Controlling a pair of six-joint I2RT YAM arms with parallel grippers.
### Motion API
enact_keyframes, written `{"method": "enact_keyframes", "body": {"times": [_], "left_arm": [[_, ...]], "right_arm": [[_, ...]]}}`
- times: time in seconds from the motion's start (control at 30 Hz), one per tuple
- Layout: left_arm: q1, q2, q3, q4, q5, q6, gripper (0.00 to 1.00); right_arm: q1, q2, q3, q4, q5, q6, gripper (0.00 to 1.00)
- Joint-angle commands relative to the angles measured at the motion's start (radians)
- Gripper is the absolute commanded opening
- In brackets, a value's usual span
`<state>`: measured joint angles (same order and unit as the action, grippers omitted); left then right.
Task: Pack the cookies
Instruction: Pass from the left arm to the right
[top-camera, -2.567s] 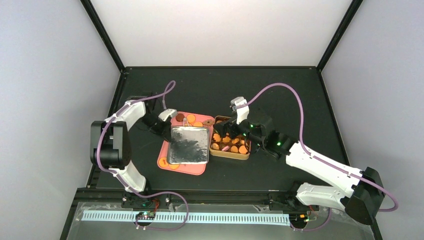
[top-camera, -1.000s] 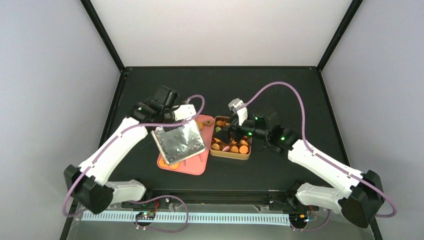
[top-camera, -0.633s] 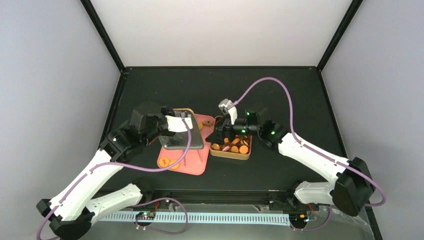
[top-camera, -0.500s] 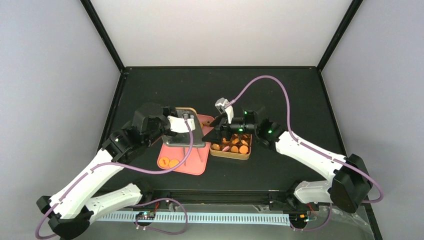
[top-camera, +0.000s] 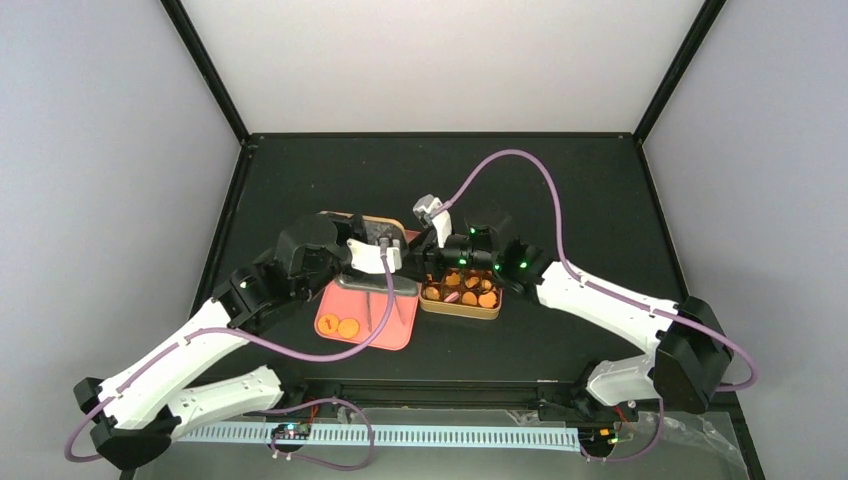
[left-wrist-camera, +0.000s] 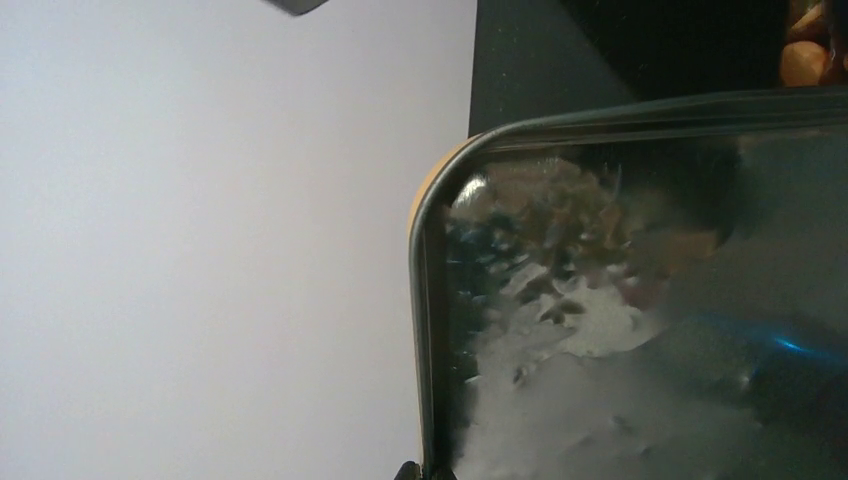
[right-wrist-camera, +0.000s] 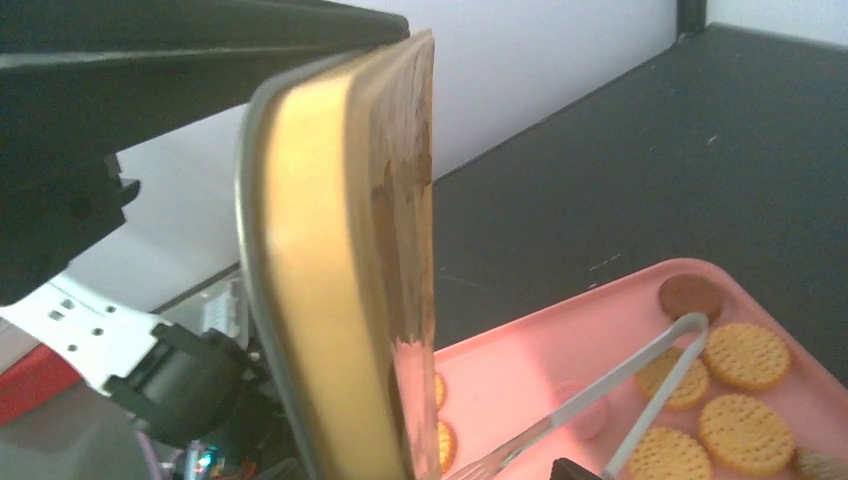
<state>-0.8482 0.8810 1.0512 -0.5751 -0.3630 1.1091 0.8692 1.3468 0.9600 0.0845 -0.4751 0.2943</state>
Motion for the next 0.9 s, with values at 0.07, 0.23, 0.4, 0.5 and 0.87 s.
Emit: {"method": "enact_keyframes", "body": {"times": [0.07,0.23,0.4,0.5,0.87], "left_arm": [[-0.024,-0.033,0.018,0.064,-0.041,0.02,0.01],[-0.028,-0.064,-0.001,0.122,-0.029,0.045,0.02],[-0.035,-0.085,-0.02,0.172,-0.031,0.069,0.02],[-0.038,-0.086,-0.022,0.175,-0.031,0.072,0.13],[-0.033,-0.09,0.011,0.067,-0.019,-0.108,0.72]], "right_arm": [[0.045,0.01,0.063,0.001,0.13,-0.065,0.47],[0.059,-0.005,0.06,-0.011,0.139,-0.065,0.29],[0.063,-0.045,0.051,-0.041,0.183,-0.074,0.2],[0.063,-0.071,0.064,-0.098,0.274,-0.107,0.06],[0.063,-0.207,0.12,-0.419,0.756,-0.358,0.01]]}}
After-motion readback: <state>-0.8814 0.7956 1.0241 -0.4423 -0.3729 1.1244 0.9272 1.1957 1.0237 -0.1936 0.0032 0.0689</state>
